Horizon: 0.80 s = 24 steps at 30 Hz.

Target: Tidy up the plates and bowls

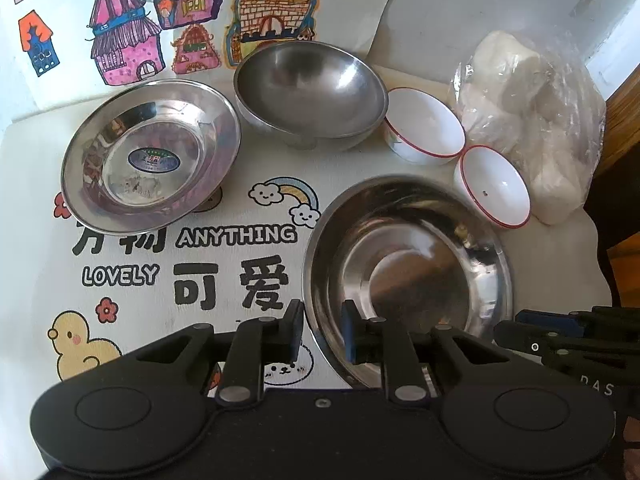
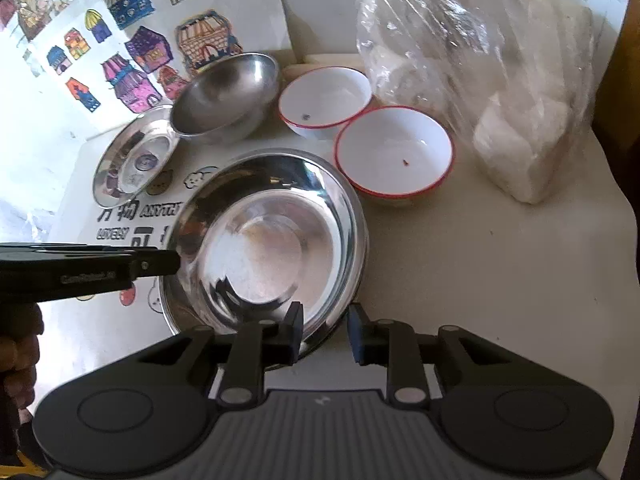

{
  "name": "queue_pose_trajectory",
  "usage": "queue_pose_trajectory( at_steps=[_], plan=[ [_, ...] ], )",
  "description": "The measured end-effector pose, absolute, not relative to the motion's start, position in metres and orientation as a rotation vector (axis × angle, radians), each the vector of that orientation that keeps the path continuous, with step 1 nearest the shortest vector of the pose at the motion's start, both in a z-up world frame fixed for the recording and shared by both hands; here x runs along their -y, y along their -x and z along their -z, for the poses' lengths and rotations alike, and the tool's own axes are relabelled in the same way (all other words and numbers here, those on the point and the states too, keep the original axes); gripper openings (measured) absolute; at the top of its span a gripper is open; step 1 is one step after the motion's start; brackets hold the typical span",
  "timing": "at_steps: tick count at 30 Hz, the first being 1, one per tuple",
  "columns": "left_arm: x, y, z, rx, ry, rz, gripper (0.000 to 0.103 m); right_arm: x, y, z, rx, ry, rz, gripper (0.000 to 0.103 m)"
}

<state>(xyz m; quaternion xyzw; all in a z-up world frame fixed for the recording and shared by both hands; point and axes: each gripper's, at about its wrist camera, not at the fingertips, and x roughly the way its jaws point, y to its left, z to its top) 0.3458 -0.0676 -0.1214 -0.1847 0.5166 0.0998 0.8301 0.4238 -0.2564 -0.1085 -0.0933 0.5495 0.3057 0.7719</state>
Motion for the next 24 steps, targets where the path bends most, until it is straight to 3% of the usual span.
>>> queue_pose_trajectory(
  at_steps=[3, 5, 9, 11, 14, 19, 24],
  plan=[
    [0.066, -0.344, 0.119, -1.089, 0.395, -0.208, 0.029, 0.256, -0.422, 0.107, -1.185, 0.204, -0.65, 0.035],
    [0.064, -0.342, 0.117, -1.079, 0.394, -0.208, 0.035, 0.256, -0.421, 0.106, -1.186, 0.201, -0.63, 0.051],
    [0.058, -0.336, 0.11, -1.057, 0.396, -0.214, 0.063, 0.259, -0.416, 0.102, -1.189, 0.165, -0.599, 0.071],
    [0.053, -0.331, 0.108, -1.048, 0.402, -0.219, 0.071, 0.259, -0.414, 0.1, -1.185, 0.153, -0.584, 0.084],
    [0.044, -0.325, 0.106, -1.038, 0.413, -0.23, 0.084, 0.258, -0.409, 0.095, -1.179, 0.128, -0.566, 0.095],
    [0.025, -0.309, 0.104, -1.04, 0.455, -0.268, 0.1, 0.252, -0.403, 0.091, -1.184, 0.105, -0.518, 0.103],
    [-0.002, -0.29, 0.108, -1.058, 0.506, -0.309, 0.102, 0.243, -0.394, 0.09, -1.166, 0.112, -0.464, 0.103]
  ],
)
